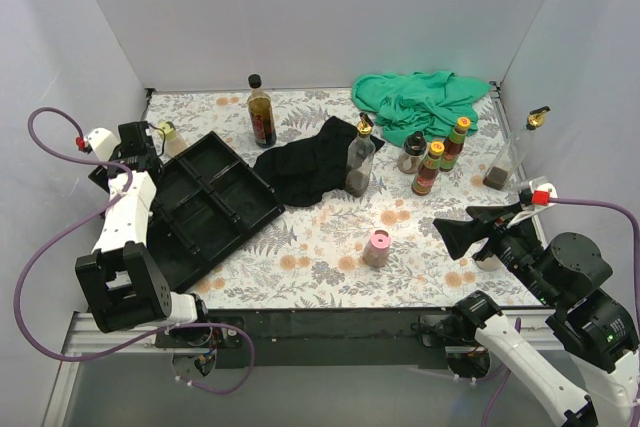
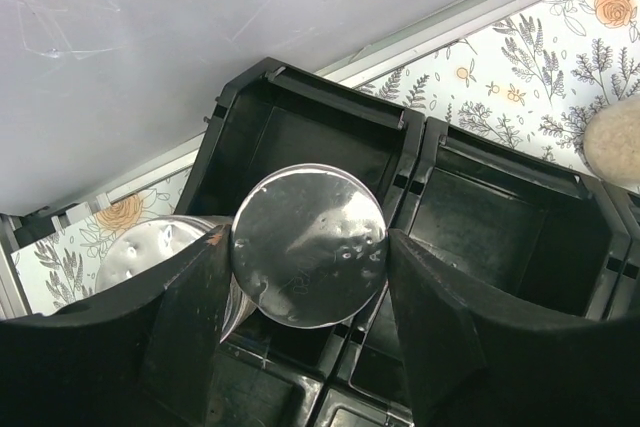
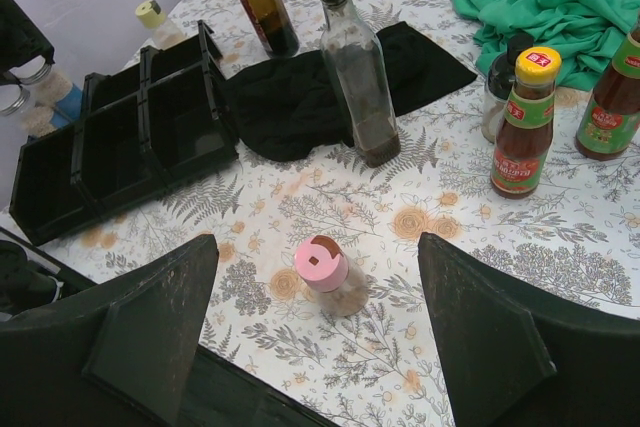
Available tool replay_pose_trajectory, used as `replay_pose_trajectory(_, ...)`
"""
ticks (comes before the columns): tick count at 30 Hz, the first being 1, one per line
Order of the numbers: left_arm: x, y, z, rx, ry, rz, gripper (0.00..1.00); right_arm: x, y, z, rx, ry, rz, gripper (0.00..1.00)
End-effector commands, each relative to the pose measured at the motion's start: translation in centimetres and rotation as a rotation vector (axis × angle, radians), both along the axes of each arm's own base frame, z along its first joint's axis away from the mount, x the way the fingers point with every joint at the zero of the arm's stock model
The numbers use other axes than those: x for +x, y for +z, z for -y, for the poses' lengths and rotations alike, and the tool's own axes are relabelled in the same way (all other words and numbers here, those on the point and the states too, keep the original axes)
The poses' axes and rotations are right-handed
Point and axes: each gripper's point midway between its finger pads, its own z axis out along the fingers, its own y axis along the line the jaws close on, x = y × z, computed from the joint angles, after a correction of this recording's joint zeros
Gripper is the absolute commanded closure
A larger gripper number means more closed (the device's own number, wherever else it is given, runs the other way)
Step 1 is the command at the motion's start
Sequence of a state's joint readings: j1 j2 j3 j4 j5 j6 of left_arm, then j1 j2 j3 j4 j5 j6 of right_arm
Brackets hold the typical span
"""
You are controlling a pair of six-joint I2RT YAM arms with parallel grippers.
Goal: Organize the condiment bottles
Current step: Place the bottle in the storage box.
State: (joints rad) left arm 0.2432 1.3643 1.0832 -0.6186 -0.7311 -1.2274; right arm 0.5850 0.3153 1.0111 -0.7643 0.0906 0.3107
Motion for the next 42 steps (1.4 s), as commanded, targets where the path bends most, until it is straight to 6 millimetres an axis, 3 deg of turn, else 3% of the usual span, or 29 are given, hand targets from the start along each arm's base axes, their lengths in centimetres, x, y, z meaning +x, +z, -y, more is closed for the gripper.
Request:
replay_pose_trajectory(1,-0.4,0.4,-0.2,0.0,0.016,0.033,0.4,-0.6,1.6,0.3,0.03,0.005,0.042,0.11)
replay_pose_trajectory(5,-0.3,1.2,-0.5,0.011,0.022,0.041,0.27,-0.8,1.9,0.5,0.029,0.001,0.046,0.11)
replay_pose_trajectory(12,0.0,3.4,-0.6,0.017,0.015,0.061,0.16,-1.1,2.3,0.7,0.037,-0.002,0.056,0.11)
replay_pose_trajectory(17,1.5,6.8,0.3,-0.006,-0.076,0.136,0.03,-1.1,2.2,0.8,0.038,-0.002,0.057,0.11)
replay_pose_trajectory(24,5.4,10.2,5.4,-0.153,-0.413,0.275,0.02,-0.9,1.1,0.3,0.035,0.012,0.025,0.11)
replay_pose_trajectory(26,6.7,10.9,7.8,-0.219,-0.554,0.313,0.02,-0.7,0.4,0.2,0.029,0.008,0.014,0.11)
replay_pose_trajectory(28,8.0,11.0,10.2,-0.288,-0.687,0.335,0.02,-0.6,0.0,0.3,0.026,0.0,0.016,0.11)
replay_pose_trajectory(31,9.5,11.6,11.7,-0.305,-0.79,0.375,0.02,-0.2,-0.7,0.4,0.016,-0.011,0.02,0.11)
replay_pose_trajectory(34,11.4,10.9,10.2,-0.27,-0.732,0.354,0.02,0.0,-1.4,0.3,0.013,-0.016,0.018,0.11)
replay_pose_trajectory(35,12.3,9.5,9.3,-0.269,-0.696,0.319,0.02,0.1,-1.6,0.2,0.011,-0.01,0.016,0.11)
replay_pose_trajectory(37,14.1,9.6,8.5,-0.255,-0.695,0.309,0.02,0.3,-2.4,-0.1,0.003,-0.005,0.003,0.11)
replay_pose_trajectory(38,14.5,8.8,7.7,-0.246,-0.659,0.273,0.02,0.3,-2.6,-0.2,-0.004,0.0,0.002,0.11)
replay_pose_trajectory(39,15.6,6.3,7.1,-0.268,-0.637,0.215,0.05,0.4,-3.2,-0.2,-0.009,0.0,-0.008,0.11)
replay_pose_trajectory(40,16.5,6.9,6.7,-0.256,-0.633,0.22,0.06,0.5,-3.3,-0.3,-0.011,0.0,-0.008,0.11)
replay_pose_trajectory(42,17.7,4.1,5.9,-0.273,-0.597,0.156,0.09,0.5,-3.6,-0.4,-0.011,0.003,-0.008,0.11)
